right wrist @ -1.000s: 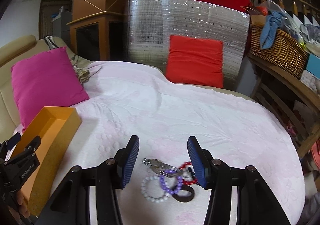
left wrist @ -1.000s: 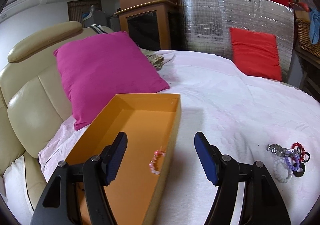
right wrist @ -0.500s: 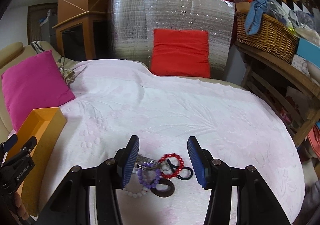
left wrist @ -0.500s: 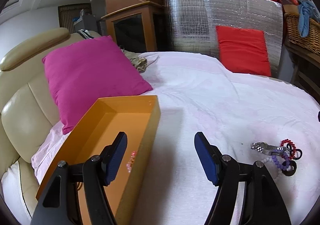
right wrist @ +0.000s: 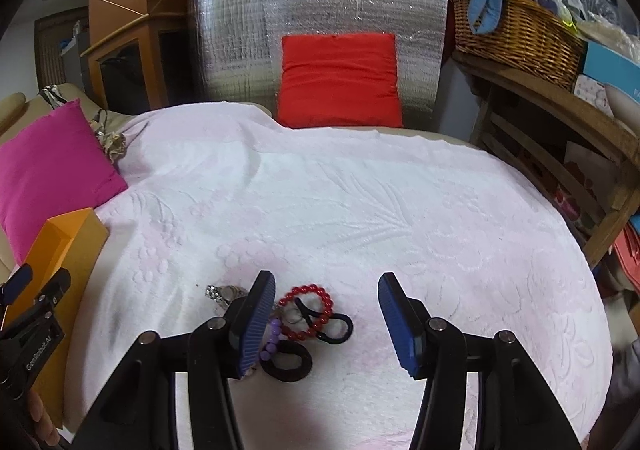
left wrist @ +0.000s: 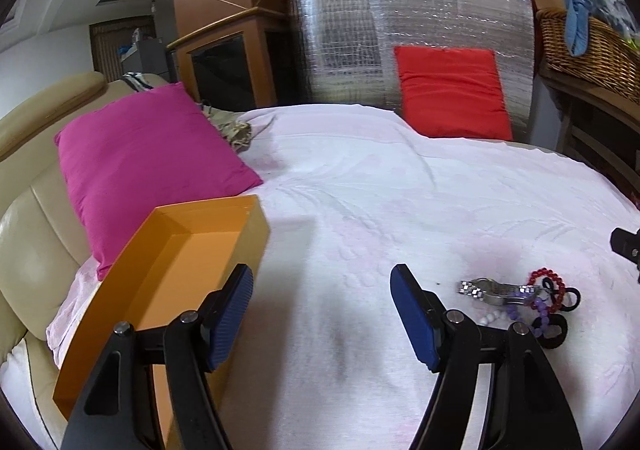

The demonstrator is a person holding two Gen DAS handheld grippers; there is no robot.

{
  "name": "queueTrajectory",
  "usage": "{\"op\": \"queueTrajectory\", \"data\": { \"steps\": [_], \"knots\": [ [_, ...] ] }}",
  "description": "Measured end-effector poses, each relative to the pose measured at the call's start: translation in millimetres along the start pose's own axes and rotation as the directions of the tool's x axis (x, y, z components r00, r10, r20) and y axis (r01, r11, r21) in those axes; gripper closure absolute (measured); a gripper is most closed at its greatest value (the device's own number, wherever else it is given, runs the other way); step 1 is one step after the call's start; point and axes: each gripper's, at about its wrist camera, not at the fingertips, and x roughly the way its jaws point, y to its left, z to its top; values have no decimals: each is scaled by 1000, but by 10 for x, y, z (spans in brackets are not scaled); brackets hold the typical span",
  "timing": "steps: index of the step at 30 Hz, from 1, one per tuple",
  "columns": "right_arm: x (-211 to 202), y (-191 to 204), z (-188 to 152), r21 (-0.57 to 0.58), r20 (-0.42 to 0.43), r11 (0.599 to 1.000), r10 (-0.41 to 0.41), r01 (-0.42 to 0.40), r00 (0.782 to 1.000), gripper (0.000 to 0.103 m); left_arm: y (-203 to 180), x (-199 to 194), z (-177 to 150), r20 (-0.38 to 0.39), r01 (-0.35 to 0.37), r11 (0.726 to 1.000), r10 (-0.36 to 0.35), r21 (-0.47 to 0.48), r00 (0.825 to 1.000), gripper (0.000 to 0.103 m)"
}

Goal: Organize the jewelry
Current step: 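Grasp the black hair tie in the pile with the right tool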

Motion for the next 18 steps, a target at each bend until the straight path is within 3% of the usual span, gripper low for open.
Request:
{"op": "queueTrajectory", "data": {
  "steps": [3, 7, 12, 18],
  "knots": [
    [102, -94, -17, 9, -40, 1000, 10, -9, 999, 45, -95, 42, -14, -22, 28, 1000, -28, 11, 999, 19],
    [345, -337, -66, 93, -135, 991, 109, -97, 985, 45, -209, 189, -51, -102, 101, 994, -97, 33, 990, 19],
    [720, -623, -157, 270, -240, 936, 292, -226, 926, 45, -274, 386, -112, -198, 159, 987, -149, 35, 969, 19],
    [915, -825, -198, 436, -231, 838, 456, -327, 860, 45, -344, 470, -150, -227, 192, 979, -173, 66, 958, 19]
  ]
}}
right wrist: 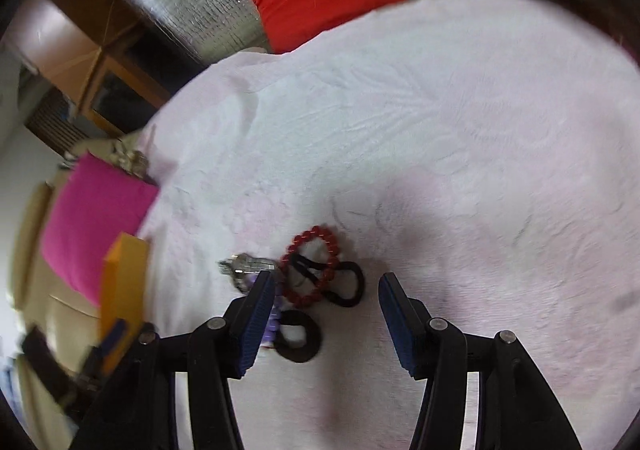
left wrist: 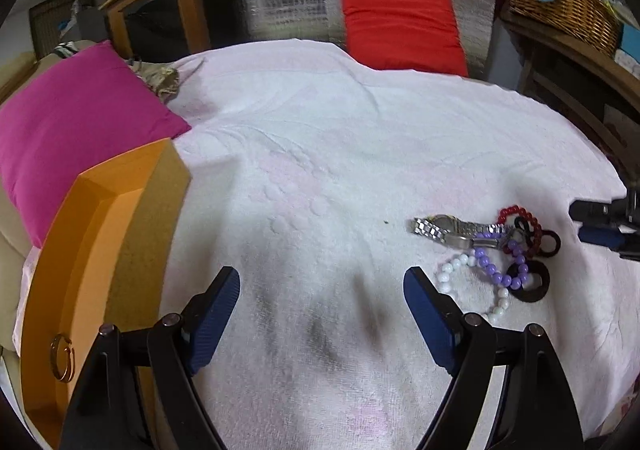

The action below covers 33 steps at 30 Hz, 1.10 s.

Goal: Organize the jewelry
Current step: 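Grasp the black hair tie in the pile with the right tool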

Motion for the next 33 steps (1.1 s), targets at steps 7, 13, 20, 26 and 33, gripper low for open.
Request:
{"op": "queueTrajectory", "data": {
  "steps": [7, 13, 20, 26, 33],
  "knots": [
    [17, -121, 67, 39, -29, 999, 10, -9, 1000, 46, -255, 168, 51, -33, 108, 990, -106, 91, 994, 19],
    [187, -330, 91, 133, -92, 990, 63, -51, 994, 61, -420, 332, 161, -53, 226, 973, -224, 54, 973, 19],
    [385, -268, 94, 103, -121, 994, 58, -45, 991, 82, -512, 440, 166, -69, 241, 969, -238, 49, 969, 19],
    [292, -264, 65, 76, -74, 996, 54, -49, 996, 97, -421, 460, 193, -57, 270, 962, -267, 44, 962, 19],
    [-39, -516, 119, 133, 22, 991, 16, -19, 1000, 97, -544, 437, 210, -55, 372, 924, -369, 89, 928, 19]
  ]
}}
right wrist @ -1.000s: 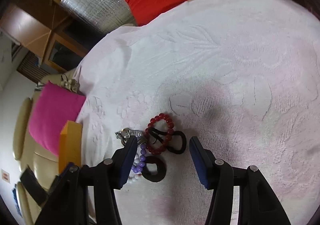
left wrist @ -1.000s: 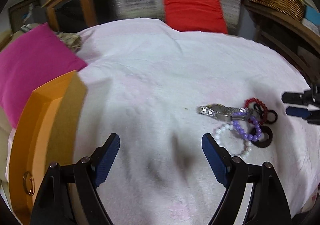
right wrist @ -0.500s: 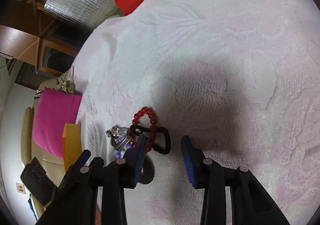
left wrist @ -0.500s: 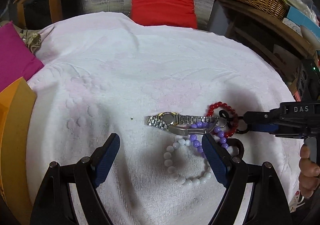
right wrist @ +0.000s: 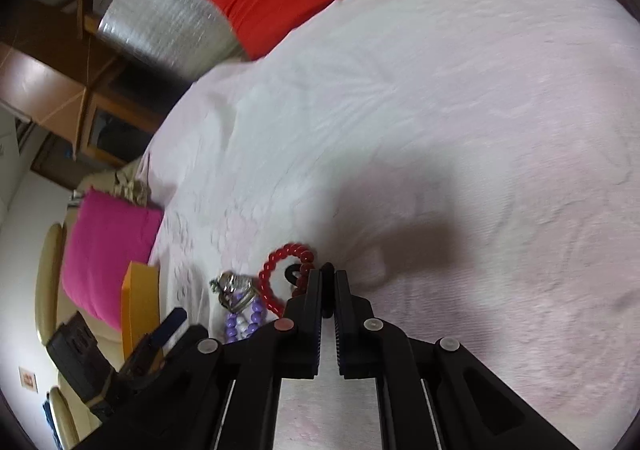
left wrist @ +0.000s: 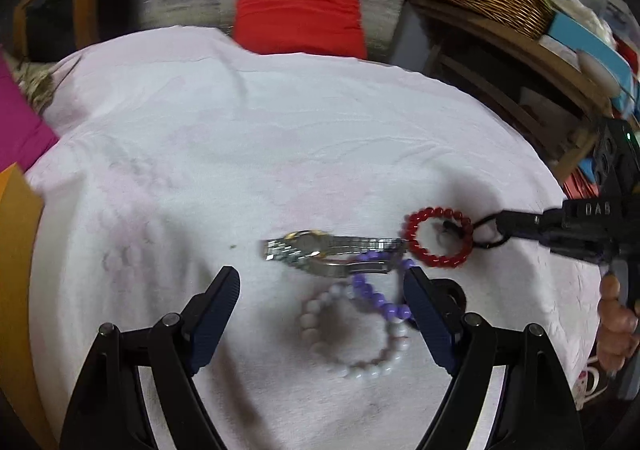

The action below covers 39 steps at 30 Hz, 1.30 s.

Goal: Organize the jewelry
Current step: 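Grasp the black hair tie in the pile with the right tool, then grasp the silver watch with the left tool while the right tool lifts the hair tie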

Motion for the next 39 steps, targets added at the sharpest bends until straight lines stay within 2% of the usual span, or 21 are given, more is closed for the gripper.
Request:
{"op": "queueTrajectory", "data": {
  "steps": [3, 9, 14, 16, 17, 19, 21, 26, 30, 33, 35, 37, 39],
  "knots": [
    [-110, -132, 61, 45, 35, 999, -7, 6, 999, 97, -87, 90, 26, -6, 9, 1000, -8, 25, 1000, 19],
    [-323, -264, 173, 92, 133, 996, -15, 3, 991, 97, -88, 301, 77, -49, 7, 1000, -9, -22, 999, 19],
    [-290, -239, 205, 85, 124, 996, -9, -2, 992, 97, -72, 421, 93, -70, -15, 999, 12, -44, 997, 20],
    [-272, -207, 204, 74, 120, 997, -8, -1, 993, 97, -44, 406, 119, -43, -18, 998, 15, -61, 999, 37],
    [-262, -187, 198, 68, 119, 998, -7, -1, 993, 97, -31, 409, 132, -37, -12, 998, 10, -66, 999, 49],
    [-255, -161, 186, 59, 118, 998, 0, -7, 993, 97, 39, 402, 155, -21, -6, 996, 4, -91, 1000, 59],
    [-237, -139, 161, 56, 117, 998, 0, -7, 993, 97, 135, 396, 178, -11, -8, 993, 6, -115, 1000, 75],
    [-231, -143, 140, 62, 115, 998, 0, -7, 993, 97, 356, 344, 216, 15, 3, 986, 0, -166, 1000, 91],
    [-236, -143, 125, 63, 117, 998, 2, -9, 993, 97, 481, 226, 215, 51, 17, 983, -8, -183, 999, 95],
    [-232, -135, 120, 58, 115, 998, 6, -13, 993, 97, 509, 170, 226, 67, 25, 982, -12, -188, 998, 95],
    [-231, -134, 115, 58, 114, 998, 9, -16, 993, 97, 533, 194, 229, 51, 38, 979, -28, -199, 998, 94],
    [-233, -131, 113, 57, 115, 998, 10, -16, 993, 97, 550, 258, 204, 9, 68, 974, -67, -214, 998, 77],
    [-234, -140, 112, 60, 115, 998, 9, -16, 993, 97, 516, 272, 170, -6, 44, 978, -46, -203, 999, 37]
  ]
}}
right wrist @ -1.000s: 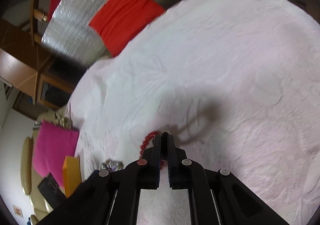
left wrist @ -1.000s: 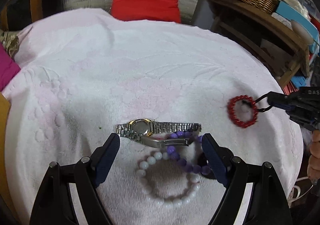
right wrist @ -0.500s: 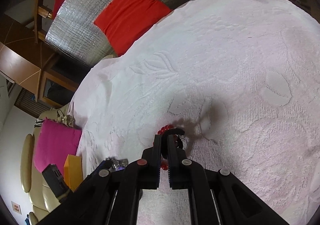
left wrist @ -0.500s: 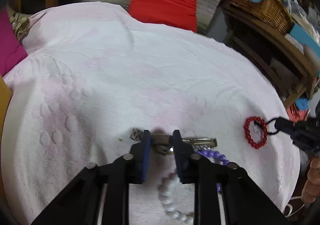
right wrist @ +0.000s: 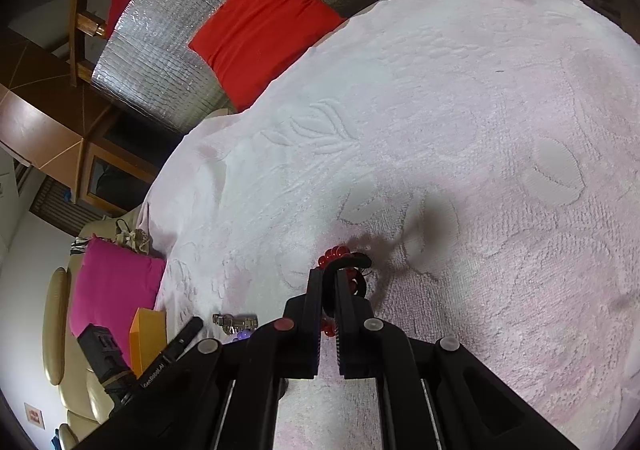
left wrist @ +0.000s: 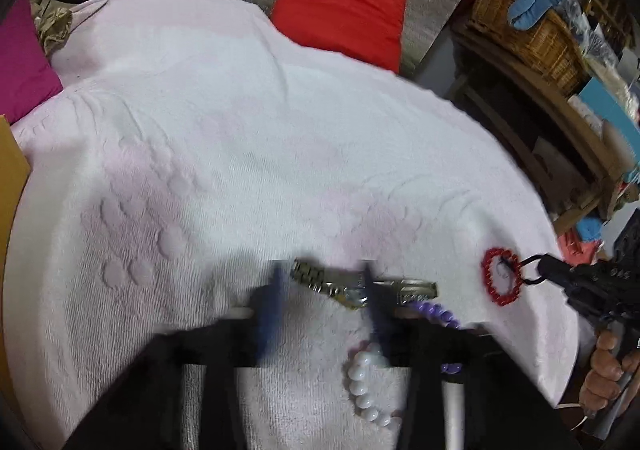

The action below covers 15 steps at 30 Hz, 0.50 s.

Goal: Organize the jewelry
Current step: 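Grasp the silver watch with the left tool while the right tool lifts the hair tie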

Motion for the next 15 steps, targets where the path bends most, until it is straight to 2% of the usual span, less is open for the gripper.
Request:
{"op": "queueTrajectory", "data": {
  "steps": [2, 5, 9, 10, 13, 14, 15],
  "knots": [
    [8, -14, -1, 4, -3, 1000, -4, 4, 1000, 97, -51, 41, -16, -1, -32, 999, 32, 26, 999, 33],
    [27, -26, -1, 10, -8, 1000, -7, 7, 1000, 97, -75, 137, -5, -21, 12, 1000, -12, -10, 1000, 33],
    [70, -28, -9, 13, -18, 1000, -6, 6, 1000, 97, -127, 317, -34, -60, -2, 1000, 1, -24, 998, 33],
    [76, -24, -10, 11, -19, 1000, -7, 7, 1000, 97, -164, 329, -31, -42, -20, 1000, 19, -16, 999, 33],
    [82, -29, -10, 9, -21, 1000, -7, 7, 1000, 97, -199, 342, 2, -21, 4, 1000, -4, -30, 1000, 33],
    [85, -34, -9, 9, -22, 1000, -8, 8, 1000, 97, -194, 339, 5, -9, 10, 999, -10, -37, 1000, 37],
    [86, -40, -8, 10, -22, 1000, -9, 10, 1000, 97, -199, 343, 11, 3, 2, 999, -2, -34, 1000, 51]
  ]
}}
